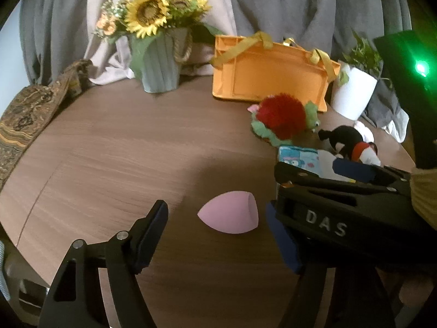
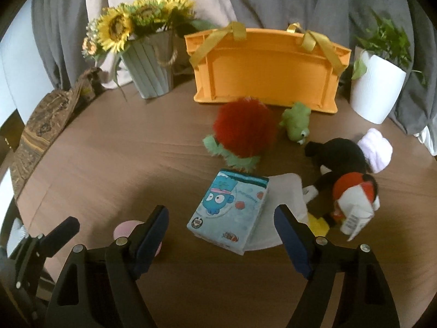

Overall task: Organize soft objects
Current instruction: 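Move the left tool to the pink sponge while the right tool approaches the blue tissue pack, then close the left gripper on the pink sponge while the right gripper grasps the tissue pack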

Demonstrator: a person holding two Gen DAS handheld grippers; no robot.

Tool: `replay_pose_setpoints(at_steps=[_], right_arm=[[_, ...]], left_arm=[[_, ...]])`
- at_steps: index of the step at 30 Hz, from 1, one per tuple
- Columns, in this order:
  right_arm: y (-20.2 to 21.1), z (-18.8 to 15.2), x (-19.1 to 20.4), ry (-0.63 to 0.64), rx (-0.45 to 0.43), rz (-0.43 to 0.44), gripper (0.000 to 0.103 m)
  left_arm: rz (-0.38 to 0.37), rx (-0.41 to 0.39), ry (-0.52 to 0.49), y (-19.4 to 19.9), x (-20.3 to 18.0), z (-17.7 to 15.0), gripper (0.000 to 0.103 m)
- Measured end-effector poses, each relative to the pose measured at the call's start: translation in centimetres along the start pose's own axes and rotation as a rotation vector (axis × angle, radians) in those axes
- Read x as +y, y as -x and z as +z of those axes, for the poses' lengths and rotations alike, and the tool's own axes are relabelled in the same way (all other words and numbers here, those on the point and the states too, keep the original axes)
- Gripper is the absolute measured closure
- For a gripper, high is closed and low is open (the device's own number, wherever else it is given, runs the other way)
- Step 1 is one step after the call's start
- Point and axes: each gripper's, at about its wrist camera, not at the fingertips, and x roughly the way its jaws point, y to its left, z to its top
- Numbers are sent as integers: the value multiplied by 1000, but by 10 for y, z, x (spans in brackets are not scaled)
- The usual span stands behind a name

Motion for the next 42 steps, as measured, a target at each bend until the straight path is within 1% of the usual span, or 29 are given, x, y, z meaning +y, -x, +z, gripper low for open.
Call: replay_pose_setpoints(at_steps=[2, 4, 5, 8, 11, 13, 14, 20, 24, 28, 32, 35, 42], right_arm=[[-7, 1, 0, 3, 15, -18, 23], [-13, 1, 0, 5, 28, -24, 23], [-15, 1, 0, 9, 32, -29, 24], [-22, -1, 0, 9, 53, -29, 26], [-27, -1, -2, 0, 70, -22, 29], [-29, -1, -3, -2, 76, -18, 31], [-29, -1, -4, -3, 78, -11, 35], [-29, -2, -5, 0, 71, 3, 37], [-25, -4, -8, -8, 60, 8, 38], [-21, -5, -11, -31, 52, 16, 38], [-16, -3, -11, -51, 38, 20, 39], [-12, 0, -10, -69, 34, 21, 39], [9, 11, -6, -115, -10, 4, 40]], left_arm=[[-1, 13, 3, -6, 2, 0, 33], [-3, 32, 6, -11, 4, 0, 38], [-20, 40, 9, -15, 5, 0, 38], [-40, 39, 7, -18, 3, 1, 40], [-73, 48, 13, -19, 5, 0, 45], [-105, 55, 17, -20, 4, -1, 55], [-120, 57, 16, -20, 4, -1, 56], [-130, 60, 4, -19, 4, 0, 59], [-93, 51, -9, -15, 10, 2, 59], [-83, 51, 13, -12, 21, 8, 59], [-73, 26, 4, -5, 25, 18, 59], [-81, 13, 5, -1, 27, 26, 59], [-106, -30, 0, 14, 38, 54, 59]])
